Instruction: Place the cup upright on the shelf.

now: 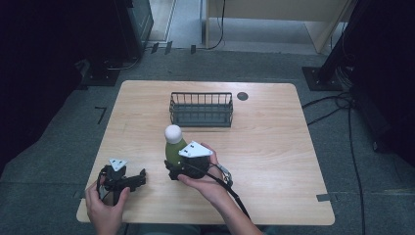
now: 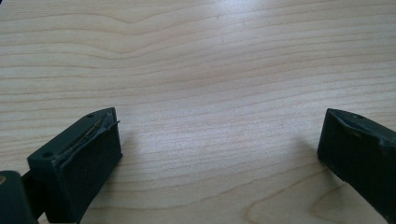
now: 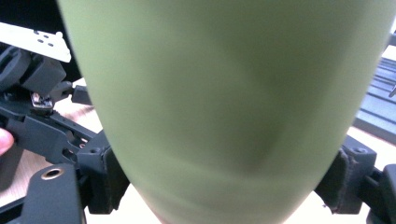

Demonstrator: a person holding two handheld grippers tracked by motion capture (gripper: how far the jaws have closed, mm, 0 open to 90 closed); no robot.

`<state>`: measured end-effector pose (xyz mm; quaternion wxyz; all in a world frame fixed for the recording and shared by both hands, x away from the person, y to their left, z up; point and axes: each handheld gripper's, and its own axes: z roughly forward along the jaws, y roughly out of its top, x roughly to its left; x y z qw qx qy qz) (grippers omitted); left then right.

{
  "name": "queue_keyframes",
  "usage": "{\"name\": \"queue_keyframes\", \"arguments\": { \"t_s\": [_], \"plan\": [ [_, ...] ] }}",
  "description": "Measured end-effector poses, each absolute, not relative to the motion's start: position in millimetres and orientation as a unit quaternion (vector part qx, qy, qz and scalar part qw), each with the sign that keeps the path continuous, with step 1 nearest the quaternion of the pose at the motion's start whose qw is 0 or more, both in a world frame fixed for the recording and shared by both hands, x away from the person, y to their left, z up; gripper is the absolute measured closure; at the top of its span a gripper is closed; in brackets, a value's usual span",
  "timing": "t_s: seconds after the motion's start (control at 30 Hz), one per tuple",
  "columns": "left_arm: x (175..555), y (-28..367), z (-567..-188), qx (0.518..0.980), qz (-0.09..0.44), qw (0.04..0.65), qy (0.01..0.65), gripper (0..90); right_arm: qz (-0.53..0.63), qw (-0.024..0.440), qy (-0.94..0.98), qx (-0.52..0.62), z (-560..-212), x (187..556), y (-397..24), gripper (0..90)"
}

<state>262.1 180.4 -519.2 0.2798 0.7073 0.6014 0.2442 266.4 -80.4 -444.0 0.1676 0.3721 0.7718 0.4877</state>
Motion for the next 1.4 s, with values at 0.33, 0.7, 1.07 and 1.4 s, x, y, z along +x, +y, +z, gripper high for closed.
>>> {"name": "queue_keyframes", "arguments": {
  "t_s": [0.33, 0.7, 1.07, 1.4],
  "plan": [
    [262.1, 180.3, -519.1, 0.707, 0.244, 0.280, 0.602, 0.0, 0.488, 0.167, 0.774, 0.366, -436.2, 271.4, -89.9, 19.8],
    [262.1, 180.5, -519.1, 0.708, 0.244, 0.279, 0.601, 0.0, 0.493, 0.183, 0.772, 0.357, -408.4, 286.2, -109.0, 20.0],
    [262.0, 180.5, -518.9, 0.708, 0.244, 0.278, 0.601, 0.0, 0.496, 0.202, 0.760, 0.367, -379.5, 313.7, -126.2, 20.1],
    [262.1, 180.3, -519.1, 0.707, 0.245, 0.279, 0.602, 0.0, 0.497, 0.222, 0.741, 0.393, -361.4, 343.3, -142.8, 20.1]
  ]
}}
